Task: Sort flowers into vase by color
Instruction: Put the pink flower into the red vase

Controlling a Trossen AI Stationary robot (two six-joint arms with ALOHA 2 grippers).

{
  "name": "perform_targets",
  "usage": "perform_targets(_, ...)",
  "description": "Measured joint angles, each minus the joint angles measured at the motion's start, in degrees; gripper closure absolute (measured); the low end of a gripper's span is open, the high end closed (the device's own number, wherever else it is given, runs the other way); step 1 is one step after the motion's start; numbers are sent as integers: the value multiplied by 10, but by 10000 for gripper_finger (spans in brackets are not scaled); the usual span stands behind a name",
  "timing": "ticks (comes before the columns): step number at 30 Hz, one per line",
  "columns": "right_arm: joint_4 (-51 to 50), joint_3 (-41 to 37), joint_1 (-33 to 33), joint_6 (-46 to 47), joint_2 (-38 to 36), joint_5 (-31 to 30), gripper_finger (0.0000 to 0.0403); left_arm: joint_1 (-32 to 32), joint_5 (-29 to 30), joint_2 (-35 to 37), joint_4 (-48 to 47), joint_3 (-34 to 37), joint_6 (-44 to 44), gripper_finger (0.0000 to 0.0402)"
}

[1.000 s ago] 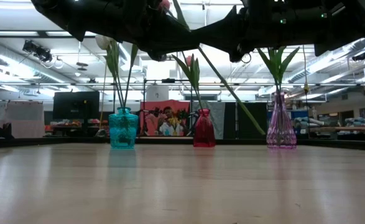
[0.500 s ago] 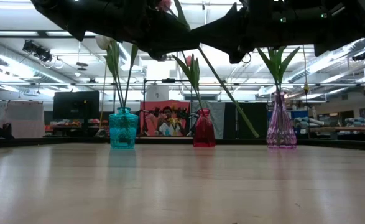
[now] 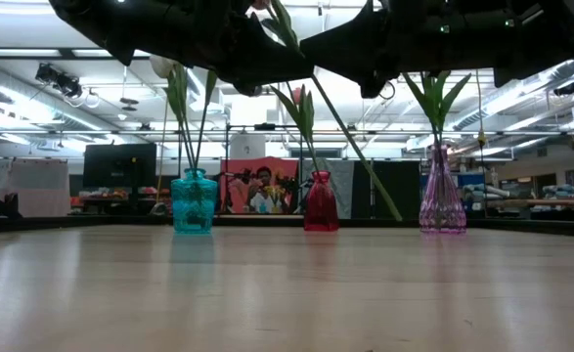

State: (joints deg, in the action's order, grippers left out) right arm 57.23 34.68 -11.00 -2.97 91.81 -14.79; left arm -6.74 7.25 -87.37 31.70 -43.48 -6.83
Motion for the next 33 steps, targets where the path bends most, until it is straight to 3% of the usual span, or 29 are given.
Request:
perform_targets(13,-20,0,-2,-14,-16,-13,313,0,0,0,-5,0,0,396)
perform_targets(16,-86,0,-13,-13,-55,-45,313,0,13,17,-38,0,0,396)
perform_targets(21,-221,0,-45,11,-148,-115,313,0,97,74,-109,0,11,397)
perform_targets(24,-291,0,-53,42,-188,-126,313,0,135,92,-125,-1,20,397)
perform_targets(33,-305,-88,-42,50,-283,-105,313,-13,176,21,-283,-154,36,398)
